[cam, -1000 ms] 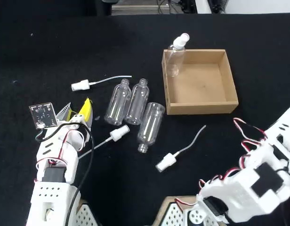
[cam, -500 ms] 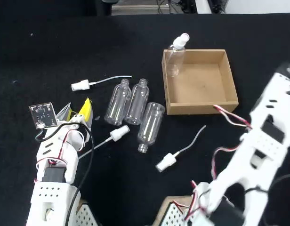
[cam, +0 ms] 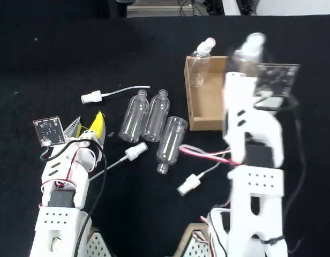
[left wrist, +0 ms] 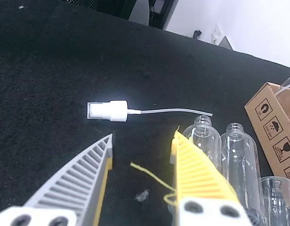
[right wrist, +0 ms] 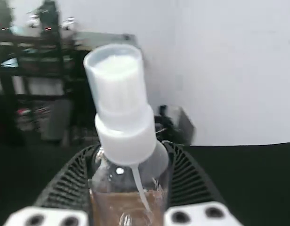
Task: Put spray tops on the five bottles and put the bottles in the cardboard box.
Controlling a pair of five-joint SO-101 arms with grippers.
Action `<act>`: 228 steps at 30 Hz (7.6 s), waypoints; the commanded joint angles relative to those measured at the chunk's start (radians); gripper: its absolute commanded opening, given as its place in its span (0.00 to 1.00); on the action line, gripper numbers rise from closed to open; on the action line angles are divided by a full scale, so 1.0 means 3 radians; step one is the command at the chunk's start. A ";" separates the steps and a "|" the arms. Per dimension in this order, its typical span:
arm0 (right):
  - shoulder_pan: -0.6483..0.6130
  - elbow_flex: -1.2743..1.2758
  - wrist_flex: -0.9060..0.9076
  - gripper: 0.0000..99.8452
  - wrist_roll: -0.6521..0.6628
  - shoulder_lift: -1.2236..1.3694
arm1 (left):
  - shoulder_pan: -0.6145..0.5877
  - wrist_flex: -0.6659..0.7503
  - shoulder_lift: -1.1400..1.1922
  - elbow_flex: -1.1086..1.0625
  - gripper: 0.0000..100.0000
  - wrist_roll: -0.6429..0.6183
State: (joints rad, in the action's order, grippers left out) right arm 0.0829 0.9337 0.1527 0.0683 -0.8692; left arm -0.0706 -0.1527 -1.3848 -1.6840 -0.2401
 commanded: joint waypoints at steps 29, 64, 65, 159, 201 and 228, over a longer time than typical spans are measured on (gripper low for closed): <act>-0.0286 0.0156 -0.0665 0.01 -0.1110 0.1455 | 0.0263 0.0077 -0.0031 -0.0074 0.20 0.0005; -0.0286 0.0355 -0.1330 0.01 -0.1110 0.1460 | 0.0284 0.0077 -0.0026 -0.0074 0.20 0.0005; -0.0276 0.0381 -0.1391 0.01 -0.1110 0.1460 | 0.0284 0.0077 -0.0026 -0.0074 0.20 0.0005; 0.0256 -0.2381 -0.1519 0.01 -0.0537 0.4248 | 0.0263 0.0061 -0.0005 -0.0074 0.20 0.0005; 0.0113 -0.1782 -0.2230 0.01 -0.0210 0.4381 | 0.0263 0.0072 -0.0005 -0.0074 0.20 0.0005; 0.0123 -0.1721 -0.2235 0.01 -0.0189 0.4386 | 0.0263 0.0066 -0.0005 -0.0074 0.20 0.0005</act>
State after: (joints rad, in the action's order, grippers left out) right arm 0.1151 0.4227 -0.4856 -0.0008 0.4611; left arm 0.0046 -0.1527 -1.3848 -1.6840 -0.2401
